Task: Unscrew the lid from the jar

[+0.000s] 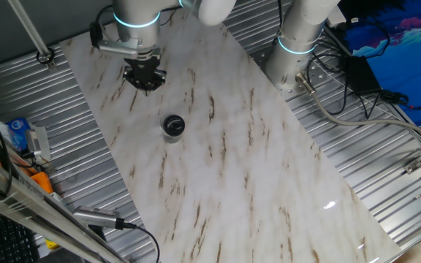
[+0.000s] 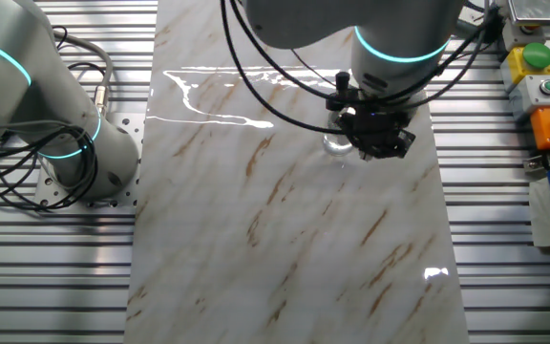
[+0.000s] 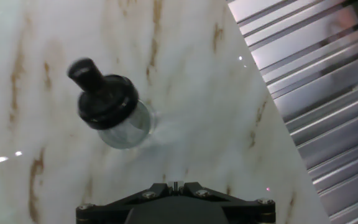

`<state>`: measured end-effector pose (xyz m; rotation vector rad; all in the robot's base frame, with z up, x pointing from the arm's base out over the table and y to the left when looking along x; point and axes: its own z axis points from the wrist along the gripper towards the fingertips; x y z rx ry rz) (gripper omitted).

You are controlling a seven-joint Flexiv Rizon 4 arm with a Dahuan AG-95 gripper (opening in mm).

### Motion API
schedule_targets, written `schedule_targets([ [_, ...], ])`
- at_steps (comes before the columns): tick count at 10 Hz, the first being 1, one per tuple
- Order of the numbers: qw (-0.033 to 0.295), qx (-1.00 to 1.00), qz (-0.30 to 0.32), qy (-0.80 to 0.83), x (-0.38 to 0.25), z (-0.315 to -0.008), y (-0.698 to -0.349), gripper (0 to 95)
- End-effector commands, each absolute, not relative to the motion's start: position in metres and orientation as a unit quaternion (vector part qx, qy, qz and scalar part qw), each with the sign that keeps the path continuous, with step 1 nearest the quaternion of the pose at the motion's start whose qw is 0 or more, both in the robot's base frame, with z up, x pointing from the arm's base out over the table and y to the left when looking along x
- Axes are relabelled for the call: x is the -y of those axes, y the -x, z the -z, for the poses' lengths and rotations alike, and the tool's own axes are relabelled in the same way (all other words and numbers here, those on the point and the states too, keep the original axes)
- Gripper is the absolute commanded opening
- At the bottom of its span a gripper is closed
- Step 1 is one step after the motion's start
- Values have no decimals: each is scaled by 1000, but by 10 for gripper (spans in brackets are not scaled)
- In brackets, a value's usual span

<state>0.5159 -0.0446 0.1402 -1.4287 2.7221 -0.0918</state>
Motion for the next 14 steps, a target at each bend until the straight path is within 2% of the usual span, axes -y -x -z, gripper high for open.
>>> schedule_targets([
  [1, 31, -887, 34, 460, 45, -140, -517, 0],
  [2, 27, -890, 27, 454, 49, -141, -524, 0],
  [4, 29, -873, -5, 487, 79, -146, -561, 0],
  [8, 33, -858, -8, 512, 111, -134, -619, 0],
  [10, 33, -856, -8, 516, 120, -131, -633, 0],
  [14, 28, -886, 8, 462, 120, -125, -635, 0],
])
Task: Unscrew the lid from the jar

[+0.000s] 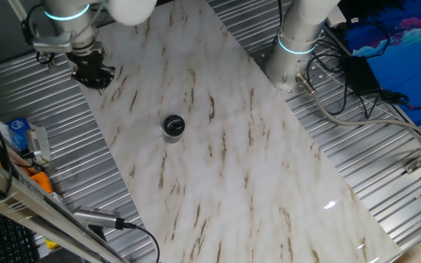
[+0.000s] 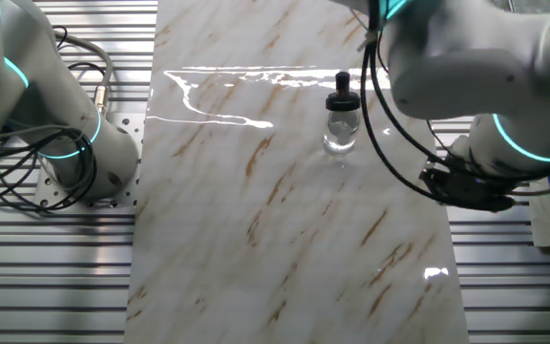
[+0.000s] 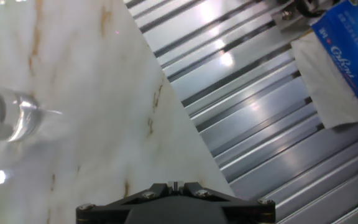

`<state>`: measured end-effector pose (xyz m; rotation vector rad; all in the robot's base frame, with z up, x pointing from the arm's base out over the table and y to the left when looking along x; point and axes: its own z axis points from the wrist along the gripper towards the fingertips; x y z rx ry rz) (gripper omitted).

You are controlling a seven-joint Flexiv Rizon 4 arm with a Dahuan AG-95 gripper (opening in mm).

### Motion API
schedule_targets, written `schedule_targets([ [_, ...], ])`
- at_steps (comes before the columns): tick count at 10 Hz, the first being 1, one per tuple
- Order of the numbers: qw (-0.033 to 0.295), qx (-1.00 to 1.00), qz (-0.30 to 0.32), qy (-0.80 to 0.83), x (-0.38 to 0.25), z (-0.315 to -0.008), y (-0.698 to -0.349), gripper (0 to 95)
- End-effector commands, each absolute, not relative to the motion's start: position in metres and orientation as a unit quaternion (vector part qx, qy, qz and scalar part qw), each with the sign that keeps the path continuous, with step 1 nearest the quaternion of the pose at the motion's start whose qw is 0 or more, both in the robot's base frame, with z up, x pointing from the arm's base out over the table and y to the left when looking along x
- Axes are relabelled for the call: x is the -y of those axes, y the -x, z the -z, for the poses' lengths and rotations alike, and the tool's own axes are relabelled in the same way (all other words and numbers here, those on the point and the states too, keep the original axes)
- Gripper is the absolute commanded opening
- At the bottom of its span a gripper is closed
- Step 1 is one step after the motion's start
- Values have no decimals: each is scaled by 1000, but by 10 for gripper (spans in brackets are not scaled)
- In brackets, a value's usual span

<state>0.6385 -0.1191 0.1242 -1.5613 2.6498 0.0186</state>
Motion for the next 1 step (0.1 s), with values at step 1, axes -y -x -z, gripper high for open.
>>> schedule_targets([
  [1, 29, -888, 7, 458, 120, -125, -634, 0],
])
